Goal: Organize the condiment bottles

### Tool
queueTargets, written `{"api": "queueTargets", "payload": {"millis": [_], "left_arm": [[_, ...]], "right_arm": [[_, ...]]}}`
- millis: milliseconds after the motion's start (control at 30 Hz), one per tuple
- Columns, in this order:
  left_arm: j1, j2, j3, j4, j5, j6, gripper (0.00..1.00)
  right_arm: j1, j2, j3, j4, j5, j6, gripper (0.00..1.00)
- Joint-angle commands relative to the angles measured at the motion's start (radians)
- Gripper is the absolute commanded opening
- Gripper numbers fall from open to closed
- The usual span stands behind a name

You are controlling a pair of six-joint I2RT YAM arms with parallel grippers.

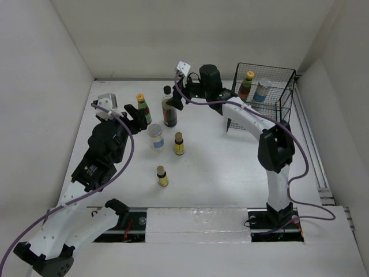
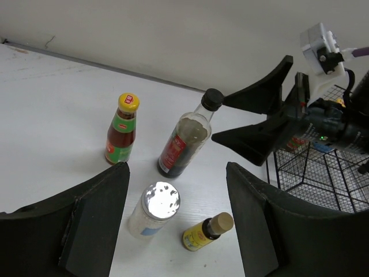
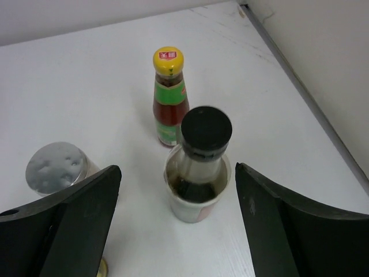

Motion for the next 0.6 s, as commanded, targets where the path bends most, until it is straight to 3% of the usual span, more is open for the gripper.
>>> {"api": "queueTargets", "payload": {"millis": [0, 267, 467, 500, 567], "left_arm": [[0.005, -0.009, -0.004, 0.050, 0.016, -0.001, 0.64], [0.005, -0.019, -0.004, 0.050, 0.016, -0.001, 0.64], [0.005, -0.019, -0.004, 0.050, 0.016, -0.001, 0.64], [0.005, -0.019, -0.004, 0.050, 0.016, -0.001, 0.64], [0.005, -0.019, -0.004, 0.050, 0.016, -0.001, 0.64]], "right_arm": [[-0.007, 0.049, 0.126, 0.051, -0.001, -0.021, 0.86], [0.013, 0.192, 0.241, 0.135, 0.035, 0.061, 0.81], [0.022, 0.235, 0.272, 0.290, 0.010, 0.173, 0.46], [0.022, 0.235, 0.245, 0.313, 0.010, 0.187, 0.33], [0.022, 0.203, 0.202, 0.427, 0.010, 0.237, 0.26]]}}
